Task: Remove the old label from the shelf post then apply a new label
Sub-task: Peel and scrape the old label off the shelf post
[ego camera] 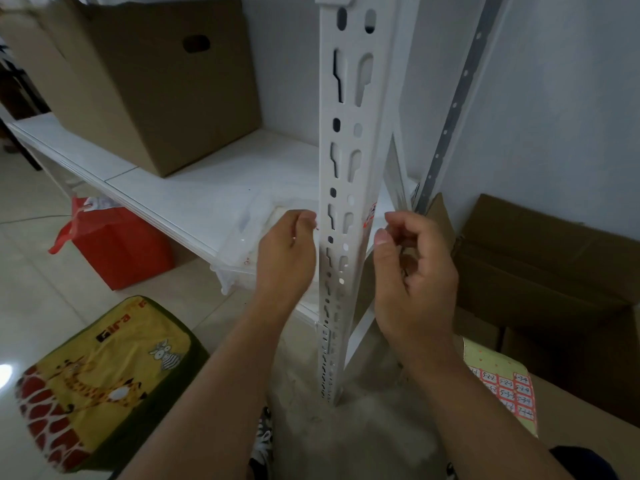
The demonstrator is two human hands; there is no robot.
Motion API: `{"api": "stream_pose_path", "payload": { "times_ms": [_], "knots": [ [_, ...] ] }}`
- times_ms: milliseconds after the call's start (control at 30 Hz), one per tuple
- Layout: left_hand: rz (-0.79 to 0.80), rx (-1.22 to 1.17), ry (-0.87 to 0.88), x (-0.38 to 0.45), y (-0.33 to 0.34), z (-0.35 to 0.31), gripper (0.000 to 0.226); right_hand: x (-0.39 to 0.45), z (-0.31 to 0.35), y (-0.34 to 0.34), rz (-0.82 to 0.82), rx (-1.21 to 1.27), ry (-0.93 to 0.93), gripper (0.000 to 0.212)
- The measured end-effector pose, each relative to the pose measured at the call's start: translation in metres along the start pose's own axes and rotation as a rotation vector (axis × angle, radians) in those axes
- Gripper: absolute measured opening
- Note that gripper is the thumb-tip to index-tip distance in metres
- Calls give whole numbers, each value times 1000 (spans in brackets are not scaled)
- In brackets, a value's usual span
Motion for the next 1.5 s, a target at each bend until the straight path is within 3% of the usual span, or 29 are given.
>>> {"api": "stream_pose_path", "payload": {
  "times_ms": [167,333,633,933,1100,1233,1333,1500],
  "knots": [
    [-91,-367,58,-39,32,-17,30,-2,7,1,-95,-202,-141,22],
    [-111,-400,211,-50,55,-10,28,-5,14,6,-34,-291,-233,35],
    [-55,-360,227,-47,58,-5,63,-4,13,1,-33,-325,-278,31],
    [63,-106,173,-45,42,-6,30,0,11,-3,-40,-332,-297,23],
    [152,-53,174,-40,27,-7,60,-1,8,0,-78,-334,-280,17],
    [201,-27,160,-36,23,-1,43,1,9,-1,-82,-271,-276,19],
    [223,-24,166,-35,20,-3,48,3,10,-4,-85,-163,-221,24],
    [235,-59,197,-35,20,-7,66,3,10,-2,-74,-215,-236,22]
  ]
}}
Point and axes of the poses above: each hand's wrist, its own x-axis towards the middle knuckle, its own y-axis out of the palm, z = x × y, the point moved 6 cm from there along x, towards the middle knuckle, and after that the axes turned 13 degrees about z, right-handed, at the moved point
